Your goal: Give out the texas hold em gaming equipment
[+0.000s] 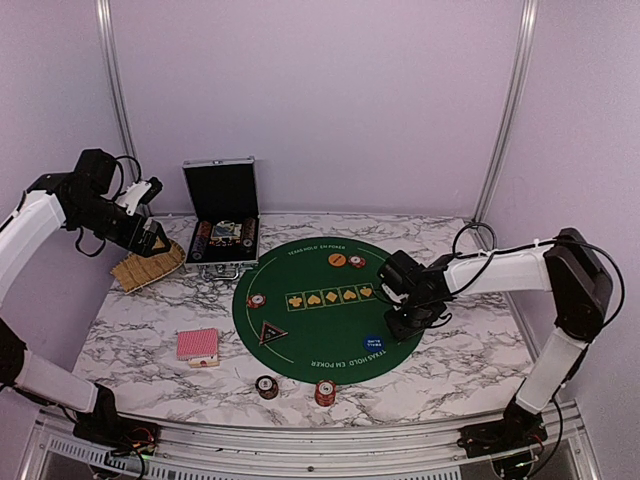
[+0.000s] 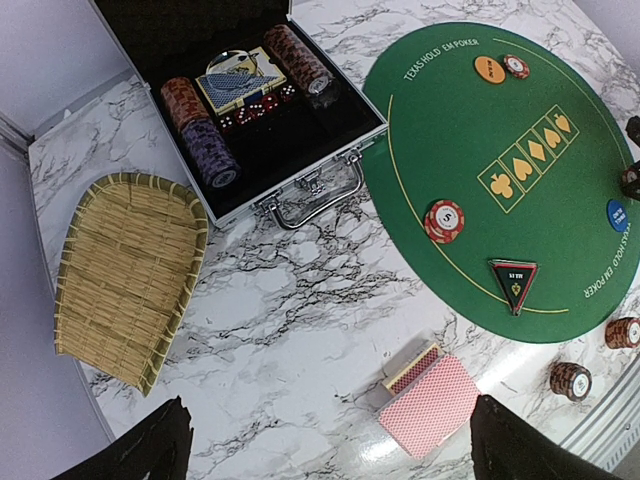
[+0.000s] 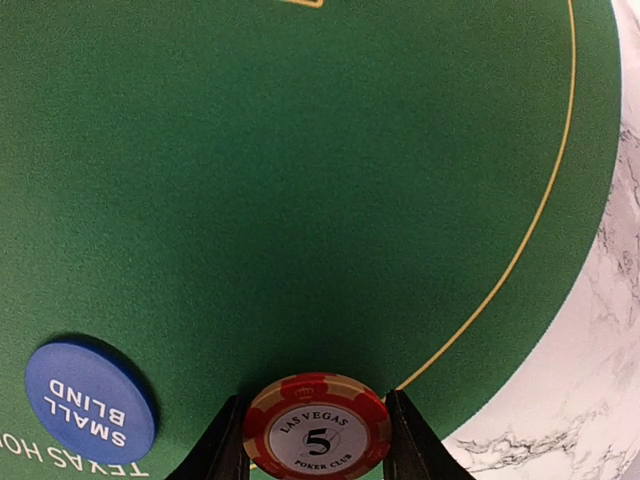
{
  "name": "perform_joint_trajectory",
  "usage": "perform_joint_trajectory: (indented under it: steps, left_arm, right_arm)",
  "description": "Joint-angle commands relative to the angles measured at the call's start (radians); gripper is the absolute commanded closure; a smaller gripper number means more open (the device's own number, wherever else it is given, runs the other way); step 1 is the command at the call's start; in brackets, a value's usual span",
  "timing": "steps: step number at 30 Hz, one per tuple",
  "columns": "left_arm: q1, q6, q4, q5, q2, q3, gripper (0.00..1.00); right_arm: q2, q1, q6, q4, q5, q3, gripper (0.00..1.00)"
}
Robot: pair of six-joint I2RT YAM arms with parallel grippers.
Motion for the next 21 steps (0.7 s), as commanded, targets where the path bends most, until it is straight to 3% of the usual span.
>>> perform_joint_trajectory:
  steps: [1,9,14,17,21]
  left_arm:
    - [-0.005,0.006,-0.034,-0.001,-0.019,0.01,0.01]
    - [-0.005,0.006,-0.034,0.004,-0.015,0.014,0.01]
    - [-0.005,0.006,-0.034,0.006,-0.017,0.014,0.01]
    - [-0.005,0.004,-0.034,0.007,-0.019,0.015,0.01]
    - [-0.005,0.003,-0.034,0.011,-0.02,0.017,0.01]
  right_arm:
    - [0.019,-0.009,-0.001,0.043,-0.005,0.002,0.96]
    - [-0.001,-0.01,0.023,0.019,-0.021,-0.013,0.79]
    - [-0.022,-0.011,0.025,-0.004,-0.024,-0.006,0.42]
    - [-0.047,-0.011,0.029,-0.023,-0.012,0.013,0.34]
    - [-0.086,-0.006,0.029,-0.063,0.006,0.073,0.31]
